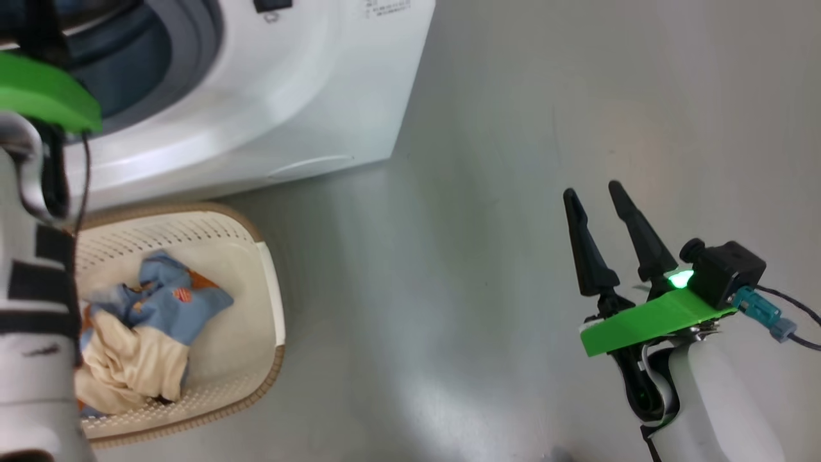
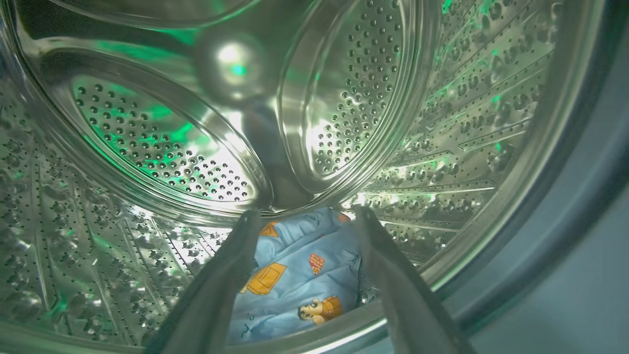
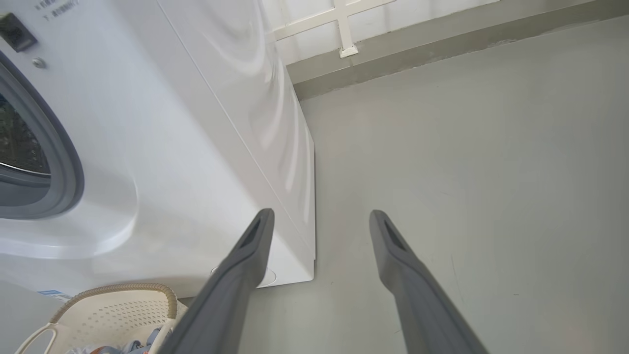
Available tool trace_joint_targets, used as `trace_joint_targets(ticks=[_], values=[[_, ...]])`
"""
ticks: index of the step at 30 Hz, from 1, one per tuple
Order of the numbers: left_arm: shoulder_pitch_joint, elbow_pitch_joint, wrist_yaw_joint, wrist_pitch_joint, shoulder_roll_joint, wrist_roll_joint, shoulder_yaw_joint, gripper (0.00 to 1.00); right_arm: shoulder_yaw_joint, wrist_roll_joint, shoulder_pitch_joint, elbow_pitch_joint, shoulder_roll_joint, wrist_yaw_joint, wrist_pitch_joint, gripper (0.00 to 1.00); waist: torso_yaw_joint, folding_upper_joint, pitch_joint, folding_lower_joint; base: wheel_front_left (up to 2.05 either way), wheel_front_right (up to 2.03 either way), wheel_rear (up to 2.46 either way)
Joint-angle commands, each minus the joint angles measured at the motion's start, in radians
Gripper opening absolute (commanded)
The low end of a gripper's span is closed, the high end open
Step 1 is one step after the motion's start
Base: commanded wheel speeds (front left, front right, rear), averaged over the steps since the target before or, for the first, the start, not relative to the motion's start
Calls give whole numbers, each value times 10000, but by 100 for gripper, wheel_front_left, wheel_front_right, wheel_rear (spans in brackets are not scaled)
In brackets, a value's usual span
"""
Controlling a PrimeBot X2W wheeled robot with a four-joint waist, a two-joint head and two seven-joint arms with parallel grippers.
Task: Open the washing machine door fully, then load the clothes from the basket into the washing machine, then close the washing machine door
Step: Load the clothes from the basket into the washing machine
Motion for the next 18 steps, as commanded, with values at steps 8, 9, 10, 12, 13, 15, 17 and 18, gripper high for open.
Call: trace_joint_targets(ticks=[8, 9, 10, 12, 13, 15, 17, 18], values=[[1398, -962, -186, -53, 305, -240, 545, 100, 140, 49, 513, -181, -58, 16, -120, 100, 150, 0, -1049, 0, 0, 0, 0], [1589, -1082, -202, -53, 266, -244, 575, 100, 127, 52, 562, -167, -72, 16, -120, 100, 163, 0, -1167, 0, 0, 0, 0], [1780, -1202, -218, -53, 230, -242, 604, 100, 112, 70, 614, -159, -76, 16, -120, 100, 178, 0, -1280, 0, 0, 0, 0], [2136, -1449, -250, -53, 156, -275, 692, 100, 88, 104, 714, -167, -80, 16, -120, 100, 208, 0, -1508, 0, 0, 0, 0], [2310, -1573, -273, -53, 148, -230, 682, 100, 76, 110, 763, -172, -87, 16, -120, 100, 226, 0, -1620, 0, 0, 0, 0], [2647, -1789, -324, -53, 71, -217, 683, 100, 56, 108, 852, -178, -118, 16, -120, 100, 266, 0, -1835, 0, 0, 0, 0], [2971, -2028, -372, -53, -8, -226, 695, 100, 36, 103, 942, -188, -145, 16, -120, 100, 307, 0, -2046, 0, 0, 0, 0], [3139, -2150, -394, -53, -42, -225, 696, 100, 22, 94, 990, -189, -158, 16, -120, 100, 331, 0, -2147, 0, 0, 0, 0]])
